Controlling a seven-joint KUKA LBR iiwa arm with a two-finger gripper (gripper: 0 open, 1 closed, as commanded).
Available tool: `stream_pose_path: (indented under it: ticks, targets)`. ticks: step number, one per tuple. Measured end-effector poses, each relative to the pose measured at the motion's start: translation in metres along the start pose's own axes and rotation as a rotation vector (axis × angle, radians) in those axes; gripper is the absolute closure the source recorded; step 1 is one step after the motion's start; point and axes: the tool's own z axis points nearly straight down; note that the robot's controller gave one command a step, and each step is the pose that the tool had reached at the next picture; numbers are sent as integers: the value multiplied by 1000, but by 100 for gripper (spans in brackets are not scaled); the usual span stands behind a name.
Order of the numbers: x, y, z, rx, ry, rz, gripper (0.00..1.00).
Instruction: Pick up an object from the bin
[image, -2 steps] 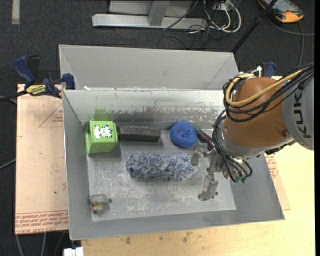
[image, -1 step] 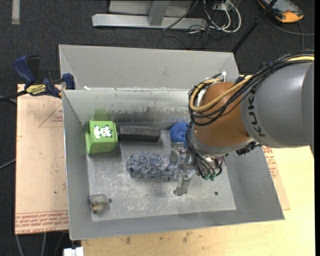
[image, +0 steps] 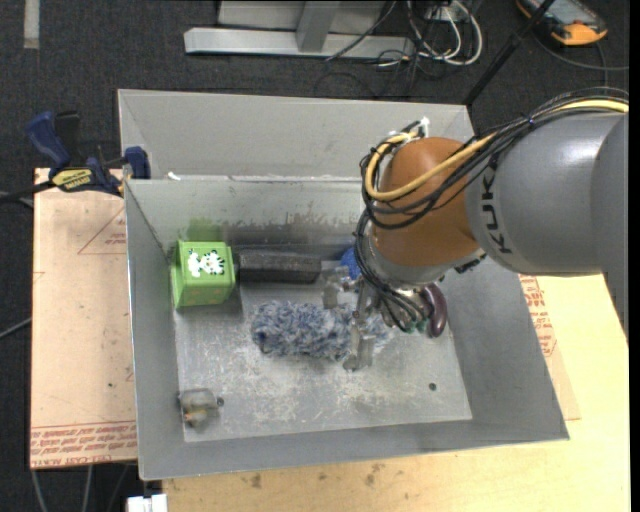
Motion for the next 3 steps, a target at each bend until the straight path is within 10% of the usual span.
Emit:
stream_pose_path:
  ticks: [2,3]
  targets:
    - [-19,-16,24,0,-6,258,0]
    - [-12,0,66,2,-2,281,100]
